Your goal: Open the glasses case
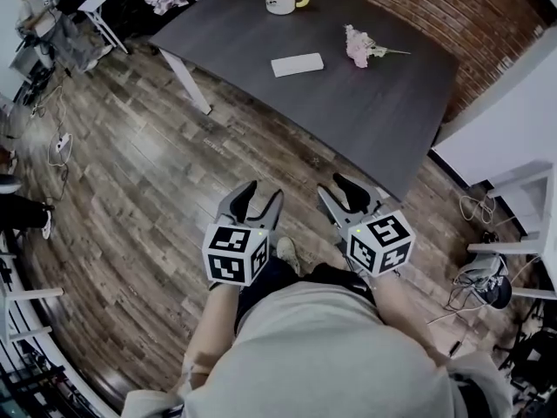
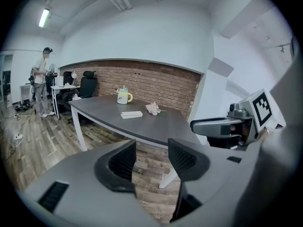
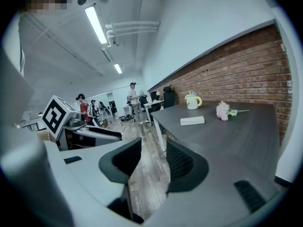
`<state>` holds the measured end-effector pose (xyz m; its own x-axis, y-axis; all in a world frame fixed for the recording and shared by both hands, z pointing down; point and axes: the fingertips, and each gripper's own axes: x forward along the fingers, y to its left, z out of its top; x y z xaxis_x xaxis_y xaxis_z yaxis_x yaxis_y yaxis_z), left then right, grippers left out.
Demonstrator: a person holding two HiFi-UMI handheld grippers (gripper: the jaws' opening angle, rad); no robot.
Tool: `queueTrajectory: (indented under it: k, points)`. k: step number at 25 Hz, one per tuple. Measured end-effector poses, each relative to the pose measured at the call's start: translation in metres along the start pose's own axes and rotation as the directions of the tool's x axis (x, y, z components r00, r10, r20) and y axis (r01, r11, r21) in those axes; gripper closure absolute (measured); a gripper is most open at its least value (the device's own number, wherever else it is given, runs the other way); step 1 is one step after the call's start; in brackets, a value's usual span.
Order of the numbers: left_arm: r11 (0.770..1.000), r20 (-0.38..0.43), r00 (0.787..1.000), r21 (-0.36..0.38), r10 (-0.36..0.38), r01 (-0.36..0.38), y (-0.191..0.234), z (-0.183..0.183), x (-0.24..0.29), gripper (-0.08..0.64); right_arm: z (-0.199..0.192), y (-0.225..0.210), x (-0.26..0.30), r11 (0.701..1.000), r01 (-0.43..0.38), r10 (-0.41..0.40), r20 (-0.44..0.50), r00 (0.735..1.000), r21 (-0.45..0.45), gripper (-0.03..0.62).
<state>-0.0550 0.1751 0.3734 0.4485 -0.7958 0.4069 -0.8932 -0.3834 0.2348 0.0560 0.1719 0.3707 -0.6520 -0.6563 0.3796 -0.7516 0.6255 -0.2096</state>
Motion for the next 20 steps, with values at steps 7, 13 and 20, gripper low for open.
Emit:
queueTrajectory:
  k: [7,13,20]
  points:
    - [0.999,-0.022,0.999,-0.023,-0.047,0.047,0.036,0.003,0.015,0.344,0.021,-0.009,0.029,0.999,0.042,-0.043,0.020,0.999,0.023,0.434]
    - [0.996,-0.032,0.998,-0.065,-0.060,0.058,0.046,-0.005,0.020,0.344,0.024,-0.015,0.037,0.998,0.045,-0.046,0.034,0.998,0.039,0.457]
    - [0.997,-0.059,0.998,-0.073,-0.037,0.033,0.067,-0.003,0.031,0.345,0.035,-0.024,0.065,0.998,0.027,-0.029,0.031,0.999,0.050,0.457]
